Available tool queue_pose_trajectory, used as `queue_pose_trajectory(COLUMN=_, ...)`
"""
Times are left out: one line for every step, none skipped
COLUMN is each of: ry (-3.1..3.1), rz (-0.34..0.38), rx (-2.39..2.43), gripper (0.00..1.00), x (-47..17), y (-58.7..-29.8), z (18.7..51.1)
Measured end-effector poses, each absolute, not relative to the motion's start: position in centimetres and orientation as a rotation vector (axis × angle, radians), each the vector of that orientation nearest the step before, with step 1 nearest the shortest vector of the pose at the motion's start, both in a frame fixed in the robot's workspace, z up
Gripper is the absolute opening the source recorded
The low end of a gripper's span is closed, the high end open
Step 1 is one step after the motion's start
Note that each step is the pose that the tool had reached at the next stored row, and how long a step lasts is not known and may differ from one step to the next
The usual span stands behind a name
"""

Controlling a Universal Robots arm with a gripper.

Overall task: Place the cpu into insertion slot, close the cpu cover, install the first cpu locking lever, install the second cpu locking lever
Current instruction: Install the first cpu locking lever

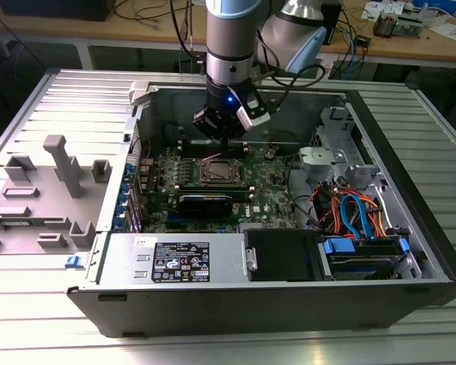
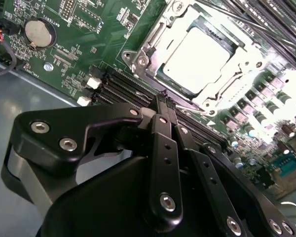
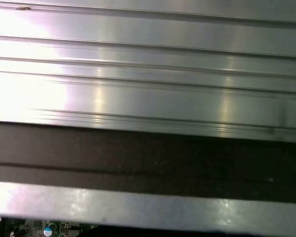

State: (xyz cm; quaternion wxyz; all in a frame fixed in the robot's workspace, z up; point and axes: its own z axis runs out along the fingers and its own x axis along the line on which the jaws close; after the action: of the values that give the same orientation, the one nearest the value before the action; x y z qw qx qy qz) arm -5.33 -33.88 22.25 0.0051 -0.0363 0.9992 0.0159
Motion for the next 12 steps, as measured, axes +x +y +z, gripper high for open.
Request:
queue_pose_trajectory(ry=3.129, rz=0.050, rx=-0.114, gripper=0.11, x=-5.3, y=-33.9, z=22.1)
queue_pose_trajectory(ry=3.129, rz=0.050, rx=-0.114, gripper=0.11, x=-5.2, y=-33.9, z=21.9)
queue_pose_trajectory(ry=3.129, rz=0.050, rx=-0.114, gripper=0.11, x=-5.1, y=-33.9, z=21.8)
queue_pose_trajectory(ry=3.129, rz=0.050, rx=-0.114, gripper=0.11, x=-5.1, y=-33.9, z=21.6)
queue_pose_trajectory(ry=3.129, rz=0.050, rx=-0.114, gripper=0.11, x=-5.0, y=-33.9, z=21.5)
queue_pose_trajectory(ry=3.129, rz=0.050, rx=-0.113, gripper=0.11, x=-5.0, y=-33.9, z=21.3)
queue_pose_trajectory(ry=3.129, rz=0.050, rx=-0.114, gripper=0.11, x=-4.9, y=-33.9, z=21.2)
queue_pose_trajectory(ry=3.129, rz=0.050, rx=-0.113, gripper=0.11, x=-4.9, y=-33.9, z=21.1)
queue_pose_trajectory(ry=3.129, rz=0.050, rx=-0.114, gripper=0.11, x=-4.8, y=-33.9, z=21.0)
queue_pose_trajectory(ry=3.129, rz=0.050, rx=-0.114, gripper=0.11, x=-4.7, y=-33.9, z=21.0)
queue_pose_trajectory(ry=3.129, rz=0.049, rx=-0.114, gripper=0.11, x=-4.7, y=-33.9, z=20.9)
queue_pose_trajectory(ry=3.129, rz=0.050, rx=-0.114, gripper=0.11, x=-4.6, y=-33.9, z=20.9)
